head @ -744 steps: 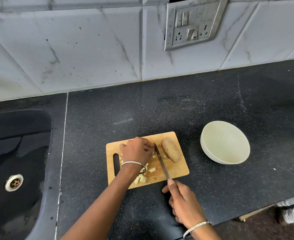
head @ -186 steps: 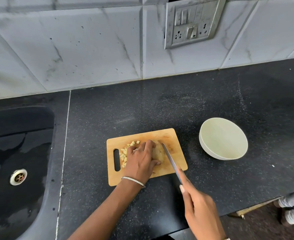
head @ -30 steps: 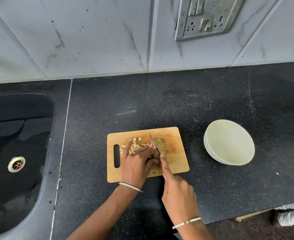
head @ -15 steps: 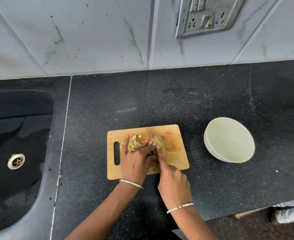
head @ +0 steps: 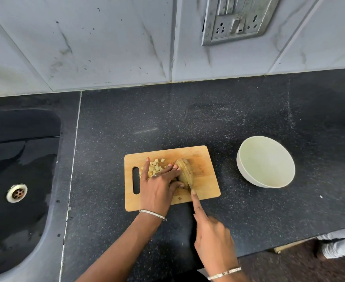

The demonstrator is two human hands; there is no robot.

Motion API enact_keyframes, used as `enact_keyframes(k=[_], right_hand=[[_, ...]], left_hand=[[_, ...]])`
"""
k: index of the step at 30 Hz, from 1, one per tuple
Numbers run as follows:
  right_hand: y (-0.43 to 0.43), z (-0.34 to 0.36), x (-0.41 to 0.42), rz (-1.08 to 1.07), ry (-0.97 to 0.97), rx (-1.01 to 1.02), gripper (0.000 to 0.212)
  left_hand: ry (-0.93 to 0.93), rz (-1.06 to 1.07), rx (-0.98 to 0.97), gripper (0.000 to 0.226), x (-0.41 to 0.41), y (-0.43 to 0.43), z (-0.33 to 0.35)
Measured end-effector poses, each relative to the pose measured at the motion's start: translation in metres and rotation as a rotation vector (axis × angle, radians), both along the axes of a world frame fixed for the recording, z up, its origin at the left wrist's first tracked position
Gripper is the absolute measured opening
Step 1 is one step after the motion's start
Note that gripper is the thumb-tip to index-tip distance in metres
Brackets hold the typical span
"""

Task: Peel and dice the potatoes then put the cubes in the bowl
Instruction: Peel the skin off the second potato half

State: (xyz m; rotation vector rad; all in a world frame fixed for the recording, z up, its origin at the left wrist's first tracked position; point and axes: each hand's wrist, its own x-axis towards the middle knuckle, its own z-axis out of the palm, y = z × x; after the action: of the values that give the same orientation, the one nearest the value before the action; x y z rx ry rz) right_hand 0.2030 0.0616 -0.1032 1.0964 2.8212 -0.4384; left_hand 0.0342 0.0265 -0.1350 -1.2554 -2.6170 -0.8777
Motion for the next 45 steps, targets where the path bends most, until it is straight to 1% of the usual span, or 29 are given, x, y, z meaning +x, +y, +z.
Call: enact_keyframes(k=[1,3,5,8,11,13,15,17,19,20,22,26,35,40,45], right_hand=[[-0.001,0.003,0.006,0.001,-0.021,-0.008,0.106],[-0.004,0.008,0.019,-0.025,0.016,-0.008,0.104],[-0.008,0.009,0.032,-0.06,0.045,0.01,0.101],[-0.014,0.016,0.054,-0.118,0.057,-0.038,0.094],[-0.014,0.033,0.065,-0.117,0.118,-0.067,0.083],[-0.009,0.043,0.059,-0.092,0.174,-0.064,0.072],[-0.002,0.041,0.044,-0.055,0.213,-0.051,0.066],[0.004,0.038,0.025,-0.059,0.19,-0.058,0.067],[0.007,0.034,0.009,-0.041,0.109,-0.118,0.076],[0.008,0.027,0.005,-0.003,0.117,-0.11,0.078],[0.008,0.013,0.003,0.028,0.18,-0.105,0.075],[0.006,0.011,-0.004,0.034,0.114,-0.112,0.082],[0.007,0.005,-0.011,0.059,0.071,-0.01,0.093],[0.014,0.005,-0.032,0.035,0.003,-0.052,0.087],[0.013,-0.004,-0.037,0.017,0.06,-0.004,0.089]], left_hand=[[0.001,0.001,0.003,0.035,0.0,0.0,0.0],[0.0,-0.003,0.011,0.035,0.0,0.0,0.0],[-0.008,-0.007,0.026,0.036,-0.002,-0.001,0.0],[-0.028,-0.008,0.036,0.036,-0.003,-0.002,0.0],[-0.057,-0.003,0.035,0.037,-0.005,-0.003,-0.004],[-0.072,0.003,0.034,0.038,-0.005,-0.003,-0.006],[-0.074,0.002,0.041,0.037,-0.005,-0.004,-0.007],[-0.069,0.002,0.059,0.035,-0.004,-0.004,-0.008],[-0.059,0.008,0.066,0.035,-0.002,-0.004,-0.009],[-0.055,0.01,0.064,0.035,-0.002,-0.004,-0.009],[-0.051,0.015,0.068,0.033,-0.001,-0.004,-0.011],[-0.069,0.03,0.095,0.026,0.0,-0.004,-0.011],[-0.061,0.031,0.067,0.024,0.001,-0.004,-0.012],[-0.07,0.041,0.065,0.019,0.001,-0.003,-0.011],[-0.087,0.075,0.066,0.013,0.001,-0.002,-0.007]])
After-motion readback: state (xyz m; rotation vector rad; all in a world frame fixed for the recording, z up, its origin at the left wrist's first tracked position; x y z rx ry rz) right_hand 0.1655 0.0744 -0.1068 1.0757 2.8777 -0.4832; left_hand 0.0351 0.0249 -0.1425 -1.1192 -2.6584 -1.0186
